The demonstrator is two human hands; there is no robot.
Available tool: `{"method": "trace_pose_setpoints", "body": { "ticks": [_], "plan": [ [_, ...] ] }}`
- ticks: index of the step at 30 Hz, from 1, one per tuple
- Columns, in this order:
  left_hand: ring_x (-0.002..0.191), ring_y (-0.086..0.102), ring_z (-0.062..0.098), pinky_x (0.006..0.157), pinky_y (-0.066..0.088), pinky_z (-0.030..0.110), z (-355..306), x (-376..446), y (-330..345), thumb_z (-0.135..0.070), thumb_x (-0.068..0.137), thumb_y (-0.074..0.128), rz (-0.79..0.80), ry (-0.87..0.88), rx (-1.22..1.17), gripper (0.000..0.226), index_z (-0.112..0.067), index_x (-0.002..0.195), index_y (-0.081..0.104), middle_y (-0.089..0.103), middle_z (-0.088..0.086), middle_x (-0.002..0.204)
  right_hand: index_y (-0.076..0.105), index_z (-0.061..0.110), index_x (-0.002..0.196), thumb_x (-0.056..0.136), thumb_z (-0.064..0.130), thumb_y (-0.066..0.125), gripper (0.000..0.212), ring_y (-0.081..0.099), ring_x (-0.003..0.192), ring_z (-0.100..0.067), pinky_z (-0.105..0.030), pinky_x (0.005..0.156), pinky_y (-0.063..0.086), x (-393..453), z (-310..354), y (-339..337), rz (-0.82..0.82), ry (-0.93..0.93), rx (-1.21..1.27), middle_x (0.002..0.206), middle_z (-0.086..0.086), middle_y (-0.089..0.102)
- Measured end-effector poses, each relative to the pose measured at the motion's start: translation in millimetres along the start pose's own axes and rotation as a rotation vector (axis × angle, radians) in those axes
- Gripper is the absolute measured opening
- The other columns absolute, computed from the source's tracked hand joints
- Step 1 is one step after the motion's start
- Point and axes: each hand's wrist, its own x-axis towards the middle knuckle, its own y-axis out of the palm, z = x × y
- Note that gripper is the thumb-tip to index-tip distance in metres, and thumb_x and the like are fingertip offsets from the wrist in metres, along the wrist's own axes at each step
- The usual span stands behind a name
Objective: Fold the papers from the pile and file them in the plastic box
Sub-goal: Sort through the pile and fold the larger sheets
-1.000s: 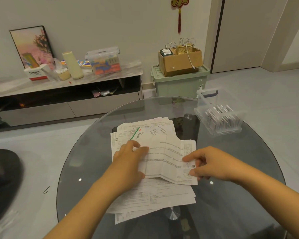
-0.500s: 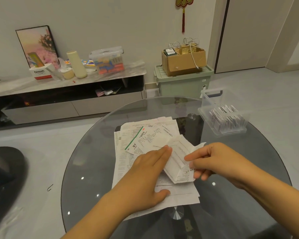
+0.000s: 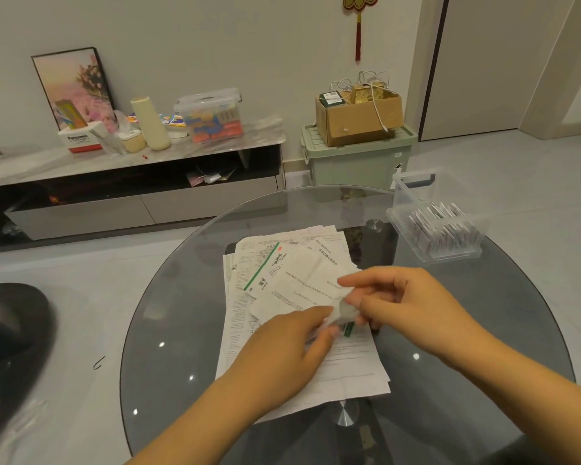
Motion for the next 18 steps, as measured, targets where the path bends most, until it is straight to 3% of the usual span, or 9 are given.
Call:
{"method": "trace_pose_setpoints", "body": {
  "ticks": [2, 4, 6, 8, 10, 13, 16, 18],
  "plan": [
    [0.081, 0.056, 0.003, 0.069, 0.038, 0.014, 0.0, -0.2, -0.9, -0.045, 0.097, 0.037, -0.041, -0.056, -0.079, 0.017, -0.043, 0.097, 0.054, 0.059, -0.022, 0.083, 0.071, 0.024, 0.098, 0.084, 0.002, 0.062, 0.027, 0.067, 0.083, -0.017, -0.024, 0.077, 0.055, 2.1, -2.0, 2.8, -0.043, -0.101, -0.046, 0.088, -0.001, 0.072],
    [0.072, 0.056, 0.004, 0.061, 0.038, 0.013, 2.0, 0.6, -1.2, -0.038, 0.097, 0.040, -0.097, -0.095, -0.123, 0.018, -0.040, 0.085, 0.052, 0.058, -0.018, 0.074, 0.071, 0.027, 0.097, 0.084, 0.000, 0.062, 0.032, 0.063, 0.088, -0.009, -0.020, 0.080, 0.052, 3.3, -4.5, 5.7, -0.076, -0.213, -0.105, 0.096, 0.010, 0.068],
    [0.070, 0.057, 0.004, 0.061, 0.043, 0.014, 2.9, 1.3, -2.1, -0.034, 0.097, 0.044, -0.138, -0.146, -0.173, 0.012, -0.037, 0.096, 0.055, 0.062, -0.015, 0.080, 0.070, 0.029, 0.098, 0.083, -0.003, 0.062, 0.036, 0.060, 0.094, -0.003, -0.014, 0.080, 0.049, 5.2, -8.2, 8.9, -0.085, -0.328, -0.163, 0.101, 0.015, 0.064],
    [0.080, 0.059, 0.001, 0.065, 0.046, 0.009, 5.7, 3.2, -2.2, -0.029, 0.096, 0.048, -0.183, -0.210, -0.250, 0.029, -0.034, 0.124, 0.047, 0.062, -0.015, 0.100, 0.067, 0.033, 0.099, 0.083, -0.002, 0.062, 0.039, 0.057, 0.100, 0.001, -0.011, 0.082, 0.047, 8.8, -14.5, 13.0, -0.075, -0.384, -0.223, 0.106, 0.018, 0.061],
    [0.094, 0.060, 0.003, 0.070, 0.048, 0.007, 8.8, 3.7, -4.5, -0.023, 0.094, 0.052, -0.221, -0.275, -0.343, 0.054, -0.033, 0.141, 0.027, 0.055, -0.012, 0.120, 0.062, 0.040, 0.101, 0.084, 0.004, 0.062, 0.040, 0.052, 0.103, 0.007, -0.007, 0.084, 0.044, 13.9, -21.0, 17.5, -0.033, -0.369, -0.291, 0.109, 0.024, 0.057],
    [0.113, 0.055, 0.011, 0.085, 0.047, 0.016, 16.0, 5.1, -5.0, -0.018, 0.090, 0.059, -0.281, -0.300, -0.346, 0.081, -0.035, 0.147, 0.004, 0.046, -0.007, 0.136, 0.061, 0.038, 0.112, 0.085, 0.010, 0.059, 0.039, 0.047, 0.112, 0.012, -0.003, 0.094, 0.034, 22.1, -33.9, 22.8, 0.066, -0.346, -0.437, 0.116, 0.028, 0.054],
    [0.116, 0.046, 0.004, 0.092, 0.043, 0.019, 20.0, 3.1, -5.4, -0.017, 0.086, 0.063, -0.278, -0.279, -0.261, 0.095, -0.043, 0.145, -0.007, 0.024, -0.008, 0.144, 0.058, 0.030, 0.124, 0.087, 0.018, 0.054, 0.040, 0.037, 0.125, 0.007, -0.014, 0.108, 0.024, 30.9, -46.0, 28.4, 0.169, -0.339, -0.586, 0.129, 0.019, 0.053],
    [0.134, 0.027, 0.006, 0.107, 0.033, 0.026, 23.8, 2.4, -3.9, -0.026, 0.086, 0.064, -0.206, -0.263, -0.040, 0.091, -0.047, 0.145, -0.003, 0.001, -0.012, 0.149, 0.058, 0.029, 0.126, 0.089, 0.022, 0.051, 0.038, 0.034, 0.131, 0.002, -0.023, 0.113, 0.022, 35.2, -51.0, 31.5, 0.216, -0.347, -0.669, 0.134, 0.015, 0.052]
  ]
}}
